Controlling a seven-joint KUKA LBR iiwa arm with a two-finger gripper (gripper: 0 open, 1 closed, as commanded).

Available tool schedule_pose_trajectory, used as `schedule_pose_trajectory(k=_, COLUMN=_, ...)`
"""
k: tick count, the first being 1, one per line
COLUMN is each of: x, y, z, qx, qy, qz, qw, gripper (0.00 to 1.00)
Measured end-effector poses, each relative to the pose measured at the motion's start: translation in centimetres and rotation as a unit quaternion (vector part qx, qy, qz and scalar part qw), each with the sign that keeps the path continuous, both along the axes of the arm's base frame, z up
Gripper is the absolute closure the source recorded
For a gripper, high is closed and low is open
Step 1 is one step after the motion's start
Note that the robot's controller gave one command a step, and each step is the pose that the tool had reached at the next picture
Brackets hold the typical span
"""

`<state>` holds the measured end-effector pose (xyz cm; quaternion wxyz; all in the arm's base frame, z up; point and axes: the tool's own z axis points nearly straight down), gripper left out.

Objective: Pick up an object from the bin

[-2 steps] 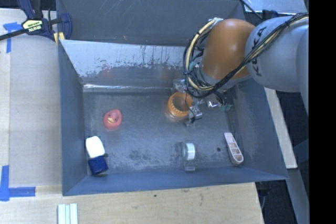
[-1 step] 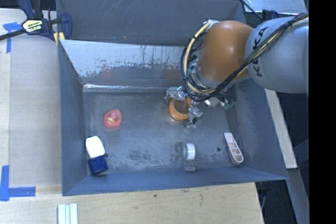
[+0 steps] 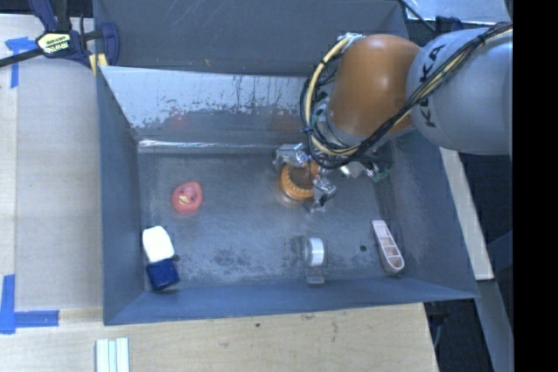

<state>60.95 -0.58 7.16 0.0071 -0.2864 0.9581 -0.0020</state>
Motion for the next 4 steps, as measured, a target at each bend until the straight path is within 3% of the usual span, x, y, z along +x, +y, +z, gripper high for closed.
schedule_pose_trajectory(k=1, x=-0.3, y=-0.5, z=3.4, qx=0.000, qy=-0.0041, qz=0.012, qw=0.9999, gripper=1.00)
schedule_pose_trajectory(k=2, x=1.2, y=-1.0, z=8.0, qx=0.000, qy=-0.0052, qz=0.019, qw=0.9998, gripper=1.00)
schedule_pose_trajectory(k=3, x=0.5, y=-3.4, z=1.4, qx=0.000, qy=-0.0026, qz=0.032, qw=0.9995, gripper=1.00)
schedule_pose_trajectory(k=4, x=1.6, y=-1.1, z=10.0, qx=0.000, qy=-0.0123, qz=0.036, qw=0.9993, gripper=1.00)
